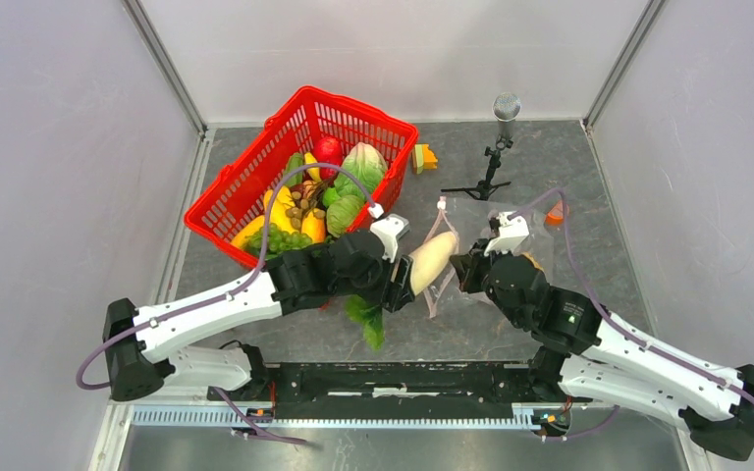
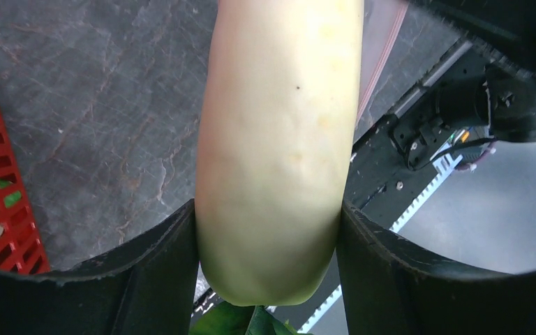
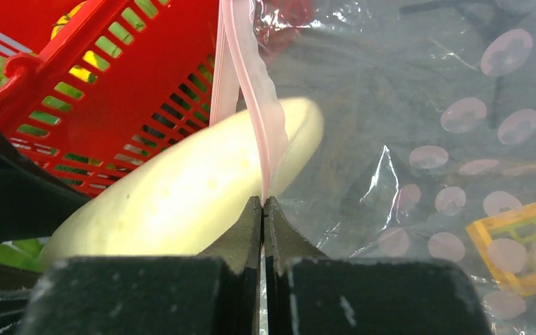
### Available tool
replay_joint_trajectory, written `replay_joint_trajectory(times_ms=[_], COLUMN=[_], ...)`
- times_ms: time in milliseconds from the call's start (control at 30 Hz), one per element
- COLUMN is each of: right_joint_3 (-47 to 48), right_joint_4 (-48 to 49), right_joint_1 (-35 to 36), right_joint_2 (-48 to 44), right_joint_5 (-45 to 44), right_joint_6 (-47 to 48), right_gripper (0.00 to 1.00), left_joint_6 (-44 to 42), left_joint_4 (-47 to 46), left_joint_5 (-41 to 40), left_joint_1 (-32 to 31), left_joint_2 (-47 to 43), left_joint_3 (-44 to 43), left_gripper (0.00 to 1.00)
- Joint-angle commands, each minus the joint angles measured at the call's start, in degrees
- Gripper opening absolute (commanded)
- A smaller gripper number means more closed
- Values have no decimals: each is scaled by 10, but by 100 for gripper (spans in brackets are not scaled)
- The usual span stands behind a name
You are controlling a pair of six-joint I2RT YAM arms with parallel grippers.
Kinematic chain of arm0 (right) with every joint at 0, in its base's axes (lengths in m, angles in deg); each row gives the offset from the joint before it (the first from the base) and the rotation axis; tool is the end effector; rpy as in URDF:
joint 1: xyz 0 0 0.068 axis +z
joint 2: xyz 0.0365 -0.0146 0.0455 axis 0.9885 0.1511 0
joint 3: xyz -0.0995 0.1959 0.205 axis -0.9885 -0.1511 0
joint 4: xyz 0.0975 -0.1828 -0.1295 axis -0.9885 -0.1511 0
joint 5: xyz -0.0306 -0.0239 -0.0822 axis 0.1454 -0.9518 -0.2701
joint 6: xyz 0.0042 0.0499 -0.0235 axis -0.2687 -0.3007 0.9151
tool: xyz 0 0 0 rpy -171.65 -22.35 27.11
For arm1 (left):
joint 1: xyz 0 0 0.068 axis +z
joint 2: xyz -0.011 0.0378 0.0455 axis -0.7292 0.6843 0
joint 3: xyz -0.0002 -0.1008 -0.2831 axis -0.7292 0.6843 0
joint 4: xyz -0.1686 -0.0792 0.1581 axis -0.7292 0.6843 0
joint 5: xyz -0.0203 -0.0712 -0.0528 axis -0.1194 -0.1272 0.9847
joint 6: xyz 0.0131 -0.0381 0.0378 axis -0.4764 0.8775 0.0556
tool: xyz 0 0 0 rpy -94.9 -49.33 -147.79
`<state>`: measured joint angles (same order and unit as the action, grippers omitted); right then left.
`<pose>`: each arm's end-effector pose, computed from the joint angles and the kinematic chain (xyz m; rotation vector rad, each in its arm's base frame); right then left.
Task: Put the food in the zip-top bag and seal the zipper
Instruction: Place the fake vegetable in the zipper food storage bag.
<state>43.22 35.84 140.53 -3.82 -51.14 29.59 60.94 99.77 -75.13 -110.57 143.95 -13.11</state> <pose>0.0807 0.0955 0.3180 0.0150 1.9439 0.5752 0.1040 -0.2057 0.3408 0.6646 2.3076 -0.7526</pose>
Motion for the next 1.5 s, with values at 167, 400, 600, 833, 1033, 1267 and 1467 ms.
replay_joint_trajectory(times_ms=[167,400,600,833,1033,1267,1467], right_joint_3=[-10,-51,-19,12,30,3,7], right_joint_4=[39,111,73,64,33,38,19], right_joint_1=[2,1,2,2,2,2,2], right_joint_2=[11,-28,-28,-31,-15,-90,-72], right_joint_5=[149,190,185,229,246,132,144], right_joint_6=[55,35,44,81,89,53,62], right_gripper=[0,0,0,0,0,0,1], left_joint_6=[-38,-4,-73,-98,-100,-170,-186], left_joint_4=[-31,-51,-22,28,25,120,136], left_joint_5=[8,13,93,104,99,163,179], left_joint_1=[7,15,20,21,34,42,41], left_joint_2=[47,91,107,145,154,188,203], left_joint_3=[-95,-100,-130,-174,-206,-245,-261], left_gripper=[27,26,31,30,32,34,33])
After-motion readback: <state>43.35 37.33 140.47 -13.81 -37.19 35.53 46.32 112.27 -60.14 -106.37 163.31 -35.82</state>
